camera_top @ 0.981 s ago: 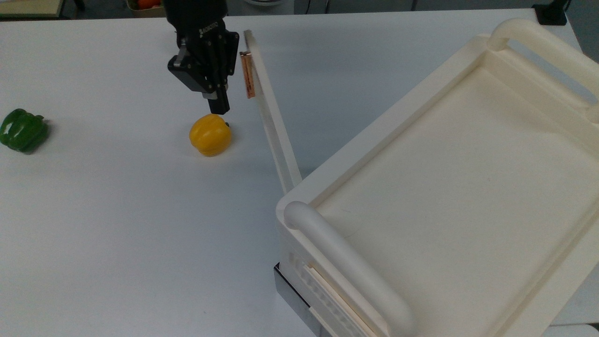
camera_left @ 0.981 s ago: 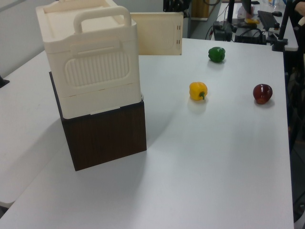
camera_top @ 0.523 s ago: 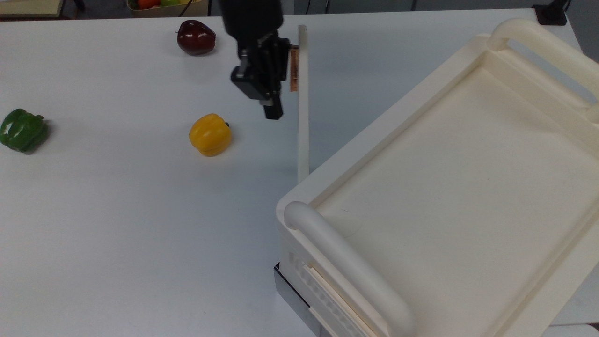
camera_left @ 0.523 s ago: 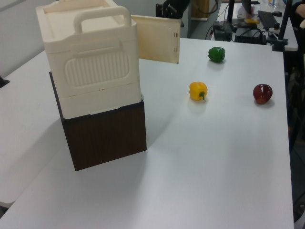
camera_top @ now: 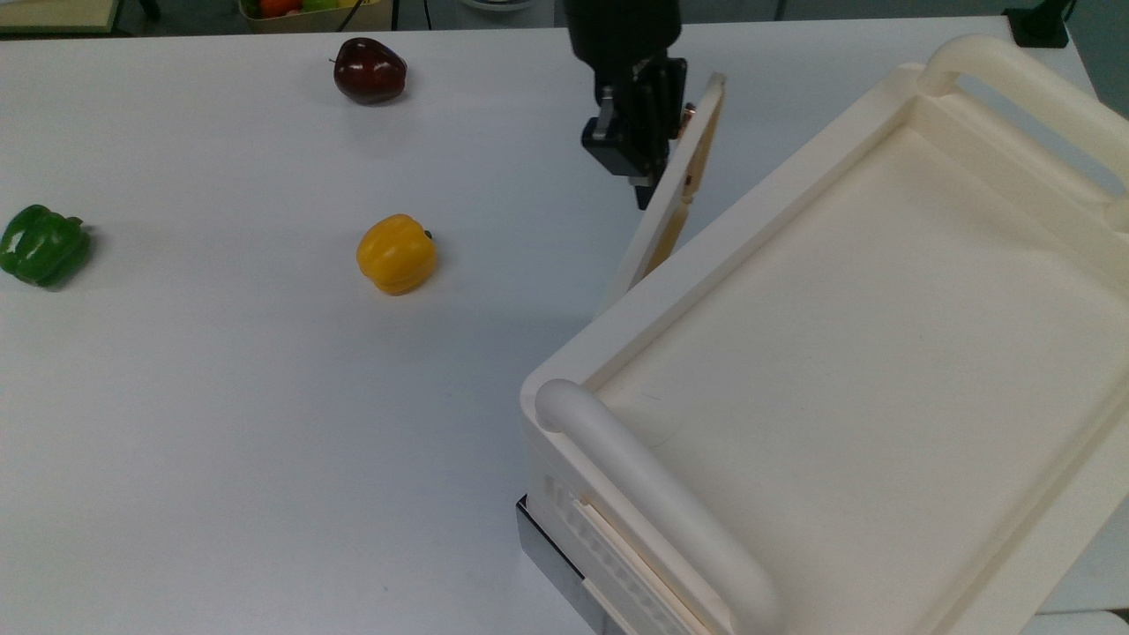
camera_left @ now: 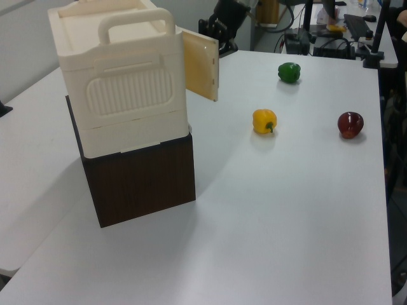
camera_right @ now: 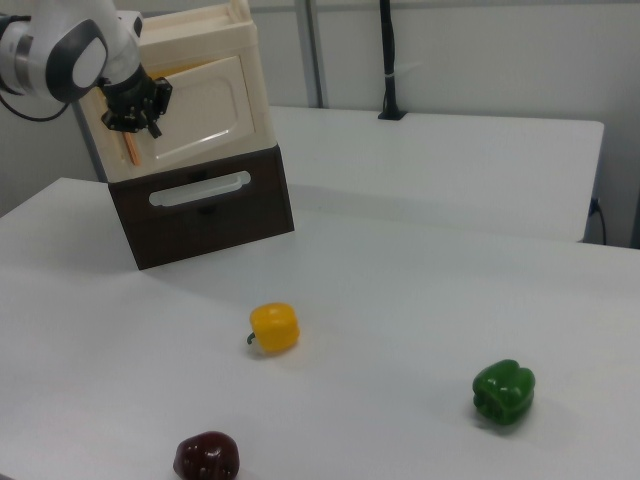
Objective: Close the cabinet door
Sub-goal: 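Push the cream door with the gripper, swinging it shut against the cabinet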
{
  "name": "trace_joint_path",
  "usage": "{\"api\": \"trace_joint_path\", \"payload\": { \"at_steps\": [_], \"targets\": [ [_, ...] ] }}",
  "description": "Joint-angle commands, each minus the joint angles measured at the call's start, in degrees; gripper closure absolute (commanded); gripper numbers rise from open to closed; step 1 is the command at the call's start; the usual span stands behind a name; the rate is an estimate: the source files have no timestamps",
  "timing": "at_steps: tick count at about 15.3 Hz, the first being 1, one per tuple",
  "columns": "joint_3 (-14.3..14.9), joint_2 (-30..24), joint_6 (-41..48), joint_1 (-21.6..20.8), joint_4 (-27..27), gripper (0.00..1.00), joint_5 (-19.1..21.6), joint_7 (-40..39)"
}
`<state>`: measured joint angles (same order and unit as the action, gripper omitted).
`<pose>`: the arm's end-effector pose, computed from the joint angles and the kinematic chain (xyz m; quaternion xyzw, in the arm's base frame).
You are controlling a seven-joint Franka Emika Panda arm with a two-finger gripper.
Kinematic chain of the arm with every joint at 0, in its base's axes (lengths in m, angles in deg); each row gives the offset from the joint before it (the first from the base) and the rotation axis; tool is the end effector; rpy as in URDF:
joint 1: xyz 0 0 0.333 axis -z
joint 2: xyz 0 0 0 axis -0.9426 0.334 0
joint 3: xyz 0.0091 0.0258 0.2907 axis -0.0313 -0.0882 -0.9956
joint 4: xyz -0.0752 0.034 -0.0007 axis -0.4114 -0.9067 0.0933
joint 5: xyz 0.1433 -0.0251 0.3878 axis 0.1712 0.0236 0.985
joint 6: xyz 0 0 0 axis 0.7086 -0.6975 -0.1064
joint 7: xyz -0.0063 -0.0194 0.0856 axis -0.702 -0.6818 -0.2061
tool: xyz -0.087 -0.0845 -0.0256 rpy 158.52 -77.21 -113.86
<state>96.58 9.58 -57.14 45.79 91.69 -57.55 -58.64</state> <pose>0.6801 0.1874 0.5598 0.8060 0.5272 0.2684 0.0198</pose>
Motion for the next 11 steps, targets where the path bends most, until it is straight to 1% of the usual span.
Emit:
{"api": "trace_joint_path", "payload": {
  "at_steps": [1,3,5,6,9,11],
  "targets": [
    [-1.25,1.56,-5.66,-1.93,-0.21,0.96,-2.66,10.09],
    [-1.26,2.62,-8.2,-3.33,-0.3,0.96,-3.63,16.68],
    [-1.34,3.23,-12.07,-4.39,-0.3,0.96,-5.12,21.53],
    [-1.34,3.5,-12.52,-4.57,-0.3,0.96,-5.82,23.2],
    [-3.01,4.03,-14.45,-4.48,-0.3,0.96,-6.71,27.25],
    [-3.1,4.2,-15.86,-4.57,-0.3,0.96,-6.79,29.8]
  ]
}}
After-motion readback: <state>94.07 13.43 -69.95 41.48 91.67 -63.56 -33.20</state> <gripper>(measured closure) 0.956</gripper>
